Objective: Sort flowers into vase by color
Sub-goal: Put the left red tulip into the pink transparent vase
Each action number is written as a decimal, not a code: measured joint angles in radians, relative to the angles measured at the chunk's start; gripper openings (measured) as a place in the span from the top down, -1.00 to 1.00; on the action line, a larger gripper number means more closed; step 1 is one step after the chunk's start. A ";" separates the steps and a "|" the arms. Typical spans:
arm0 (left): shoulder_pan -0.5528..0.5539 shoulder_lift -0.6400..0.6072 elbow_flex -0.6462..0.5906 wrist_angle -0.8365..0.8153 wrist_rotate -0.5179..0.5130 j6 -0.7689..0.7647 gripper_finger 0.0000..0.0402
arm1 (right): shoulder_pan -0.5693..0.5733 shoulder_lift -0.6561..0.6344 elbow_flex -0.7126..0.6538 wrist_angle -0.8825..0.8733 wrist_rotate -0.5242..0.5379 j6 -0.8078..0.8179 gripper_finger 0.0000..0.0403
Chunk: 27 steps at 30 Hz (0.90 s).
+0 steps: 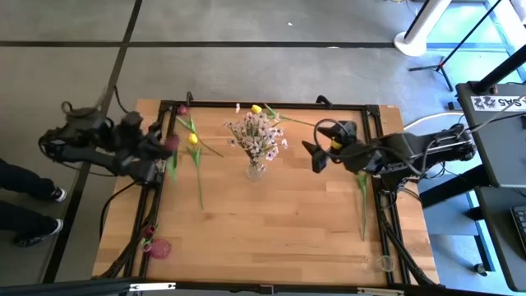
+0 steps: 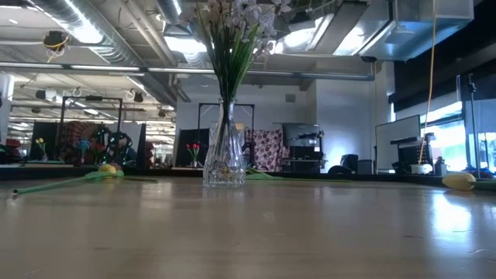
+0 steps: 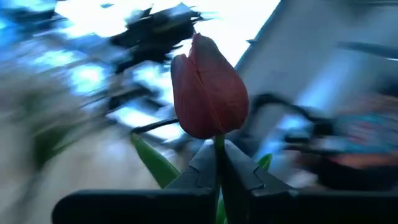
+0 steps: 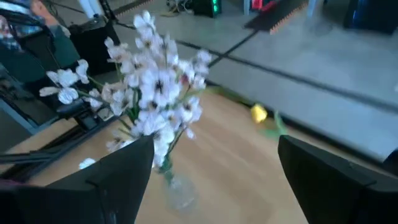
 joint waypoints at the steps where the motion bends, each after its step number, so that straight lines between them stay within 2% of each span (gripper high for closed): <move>1: -0.015 0.001 0.000 0.053 0.044 0.022 1.00 | 0.000 0.005 -0.012 0.001 -0.006 0.037 -0.71; 6: -0.069 0.001 0.000 0.223 0.177 0.099 1.00 | 0.000 0.045 -0.072 0.004 -0.026 0.189 -0.71; 13: -0.134 0.054 0.000 0.469 0.380 0.085 1.00 | 0.000 0.133 -0.101 0.026 -0.040 0.303 -0.71; 19: -0.213 0.145 0.000 0.722 0.456 0.081 1.00 | 0.000 0.168 -0.101 0.071 -0.058 0.307 -0.71; 27: -0.315 0.286 -0.001 1.069 0.461 0.054 1.00 | 0.000 0.168 -0.101 0.075 -0.057 0.307 -0.71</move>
